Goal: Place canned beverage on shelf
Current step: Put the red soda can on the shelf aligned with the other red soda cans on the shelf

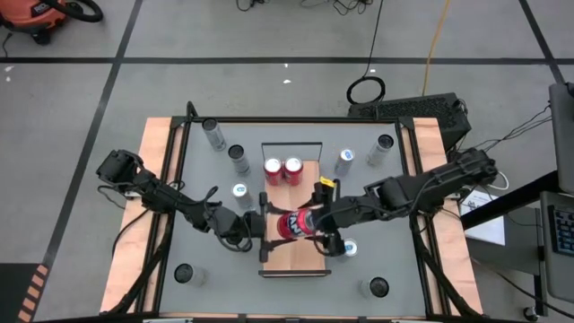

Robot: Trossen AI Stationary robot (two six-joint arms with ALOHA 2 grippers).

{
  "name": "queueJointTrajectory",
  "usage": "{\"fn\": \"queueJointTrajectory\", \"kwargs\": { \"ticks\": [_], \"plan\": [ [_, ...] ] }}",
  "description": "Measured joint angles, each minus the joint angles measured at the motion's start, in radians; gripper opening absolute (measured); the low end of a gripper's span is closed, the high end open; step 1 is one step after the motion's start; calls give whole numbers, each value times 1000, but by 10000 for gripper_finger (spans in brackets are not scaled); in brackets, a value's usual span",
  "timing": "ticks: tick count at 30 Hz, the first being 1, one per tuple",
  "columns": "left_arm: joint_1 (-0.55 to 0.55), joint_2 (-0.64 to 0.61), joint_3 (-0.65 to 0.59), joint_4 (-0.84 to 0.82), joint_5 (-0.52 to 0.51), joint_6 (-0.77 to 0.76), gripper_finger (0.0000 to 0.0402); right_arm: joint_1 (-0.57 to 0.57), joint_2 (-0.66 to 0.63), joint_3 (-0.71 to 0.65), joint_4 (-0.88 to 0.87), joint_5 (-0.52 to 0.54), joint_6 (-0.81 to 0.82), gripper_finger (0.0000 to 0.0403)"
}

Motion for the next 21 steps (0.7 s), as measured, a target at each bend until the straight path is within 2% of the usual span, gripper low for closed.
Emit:
{"fn": "queueJointTrajectory", "kwargs": {
  "ticks": [4,13,21],
  "plan": [
    [-2,0,0,21,53,0,293,19,-23,-8,26,3,-7,330],
    [2,-1,0,121,171,0,293,62,-41,-8,245,2,-119,314],
    [2,-1,1,137,183,1,293,62,-38,-8,344,-51,-162,314]
  ]
}}
